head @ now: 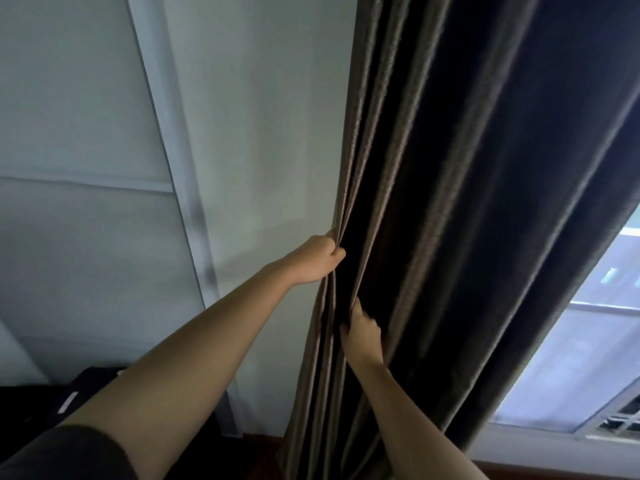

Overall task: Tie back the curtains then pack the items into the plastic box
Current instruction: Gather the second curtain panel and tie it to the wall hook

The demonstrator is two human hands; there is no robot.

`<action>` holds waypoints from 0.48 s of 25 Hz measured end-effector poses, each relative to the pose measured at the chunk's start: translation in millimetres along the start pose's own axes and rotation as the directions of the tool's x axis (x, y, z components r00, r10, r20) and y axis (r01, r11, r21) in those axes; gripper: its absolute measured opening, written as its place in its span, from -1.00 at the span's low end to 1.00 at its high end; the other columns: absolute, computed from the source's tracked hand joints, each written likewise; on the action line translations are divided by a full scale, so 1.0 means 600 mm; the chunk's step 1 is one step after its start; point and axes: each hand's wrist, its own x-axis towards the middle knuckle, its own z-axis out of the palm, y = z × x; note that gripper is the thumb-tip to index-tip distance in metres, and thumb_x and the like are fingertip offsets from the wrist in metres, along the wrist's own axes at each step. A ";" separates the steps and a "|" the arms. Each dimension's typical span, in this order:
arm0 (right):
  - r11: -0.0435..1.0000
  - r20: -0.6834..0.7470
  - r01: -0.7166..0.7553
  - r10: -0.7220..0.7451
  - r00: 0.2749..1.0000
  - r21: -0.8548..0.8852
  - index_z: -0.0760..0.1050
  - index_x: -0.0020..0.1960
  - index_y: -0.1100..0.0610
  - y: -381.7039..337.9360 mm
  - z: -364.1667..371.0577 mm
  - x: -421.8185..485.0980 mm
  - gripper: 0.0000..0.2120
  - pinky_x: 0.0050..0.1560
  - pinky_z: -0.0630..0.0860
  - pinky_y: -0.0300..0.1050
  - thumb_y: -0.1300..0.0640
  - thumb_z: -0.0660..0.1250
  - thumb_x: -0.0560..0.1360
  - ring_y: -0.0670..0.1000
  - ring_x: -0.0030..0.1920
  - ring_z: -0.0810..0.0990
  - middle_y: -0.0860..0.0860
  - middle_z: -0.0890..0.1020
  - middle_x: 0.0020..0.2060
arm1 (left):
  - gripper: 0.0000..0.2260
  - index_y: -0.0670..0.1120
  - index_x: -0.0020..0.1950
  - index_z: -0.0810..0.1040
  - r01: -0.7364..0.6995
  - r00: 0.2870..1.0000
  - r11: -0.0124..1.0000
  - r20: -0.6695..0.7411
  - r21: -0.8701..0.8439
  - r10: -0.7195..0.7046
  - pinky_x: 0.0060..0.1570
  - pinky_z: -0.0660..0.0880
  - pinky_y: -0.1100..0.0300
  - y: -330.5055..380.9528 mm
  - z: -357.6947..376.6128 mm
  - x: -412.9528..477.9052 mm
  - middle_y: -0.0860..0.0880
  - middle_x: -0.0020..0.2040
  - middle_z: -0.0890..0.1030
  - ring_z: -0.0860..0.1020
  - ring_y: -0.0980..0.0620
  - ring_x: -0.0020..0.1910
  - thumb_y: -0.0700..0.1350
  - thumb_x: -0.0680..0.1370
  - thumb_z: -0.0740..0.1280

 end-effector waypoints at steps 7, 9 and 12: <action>1.000 0.041 0.021 -0.022 0.999 0.020 0.21 0.42 0.09 -0.003 0.006 0.007 -0.48 0.01 0.50 -0.08 0.33 0.17 0.50 0.13 -0.01 0.61 0.11 0.61 -0.03 | -0.76 -0.12 -0.19 0.38 0.024 0.995 0.999 0.097 -0.045 -0.019 -0.21 0.49 -0.05 0.038 0.016 0.004 -0.12 -0.31 0.42 0.41 -0.02 -0.34 -0.02 0.59 0.11; 1.000 0.068 0.007 -0.009 0.998 0.023 0.20 0.44 0.11 -0.007 0.010 0.007 -0.48 0.04 0.49 -0.08 0.33 0.14 0.51 0.13 0.03 0.60 0.13 0.61 0.01 | -0.62 -0.12 -0.33 0.38 0.015 0.994 0.999 0.106 -0.050 -0.010 -0.40 0.38 0.16 0.047 0.020 0.002 0.02 -0.41 0.43 0.42 0.09 -0.47 0.15 0.50 0.19; 0.999 0.123 0.041 -0.039 0.992 -0.012 0.28 0.40 0.14 -0.020 -0.008 0.005 -0.52 0.10 0.50 -0.04 0.28 0.19 0.49 0.15 0.11 0.56 0.14 0.57 0.10 | -0.60 -0.16 -0.25 0.49 -0.039 0.999 0.990 0.016 0.133 0.037 -0.43 0.44 0.19 0.045 0.035 0.009 -0.04 -0.33 0.53 0.53 0.04 -0.39 0.18 0.48 0.25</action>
